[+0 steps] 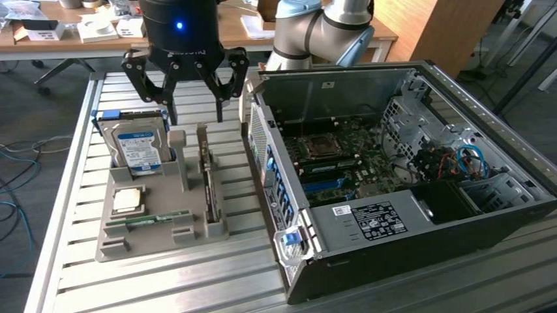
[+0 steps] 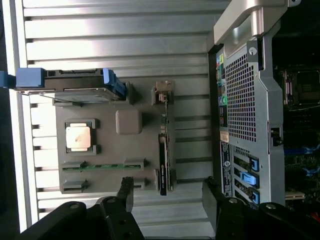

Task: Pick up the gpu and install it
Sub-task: 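Pick up the gpu and move the gpu toward the slot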

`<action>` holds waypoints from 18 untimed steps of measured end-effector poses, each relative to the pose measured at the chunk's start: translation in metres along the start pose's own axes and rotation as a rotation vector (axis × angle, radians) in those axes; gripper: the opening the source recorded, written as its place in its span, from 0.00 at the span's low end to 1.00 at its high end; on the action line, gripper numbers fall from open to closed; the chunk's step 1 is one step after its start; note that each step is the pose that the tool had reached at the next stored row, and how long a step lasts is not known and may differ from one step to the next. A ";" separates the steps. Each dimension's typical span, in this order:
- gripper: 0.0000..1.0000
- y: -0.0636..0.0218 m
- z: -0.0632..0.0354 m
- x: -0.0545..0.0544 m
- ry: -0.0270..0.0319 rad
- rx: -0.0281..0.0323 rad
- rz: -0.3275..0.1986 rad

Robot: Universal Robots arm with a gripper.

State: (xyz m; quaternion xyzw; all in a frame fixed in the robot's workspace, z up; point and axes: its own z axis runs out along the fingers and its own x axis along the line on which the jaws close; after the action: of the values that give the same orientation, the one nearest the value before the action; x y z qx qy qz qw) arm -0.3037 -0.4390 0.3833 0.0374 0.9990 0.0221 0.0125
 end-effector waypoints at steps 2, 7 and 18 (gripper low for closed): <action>0.66 -0.0002 0.0035 0.000 0.0001 0.0001 0.000; 0.66 -0.0006 0.0144 0.000 0.0000 0.0001 0.000; 0.66 -0.0015 0.0343 0.001 0.0001 0.0002 0.000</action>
State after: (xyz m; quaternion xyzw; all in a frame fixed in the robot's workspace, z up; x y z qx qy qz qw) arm -0.3037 -0.4390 0.3490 0.0374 0.9990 0.0220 0.0125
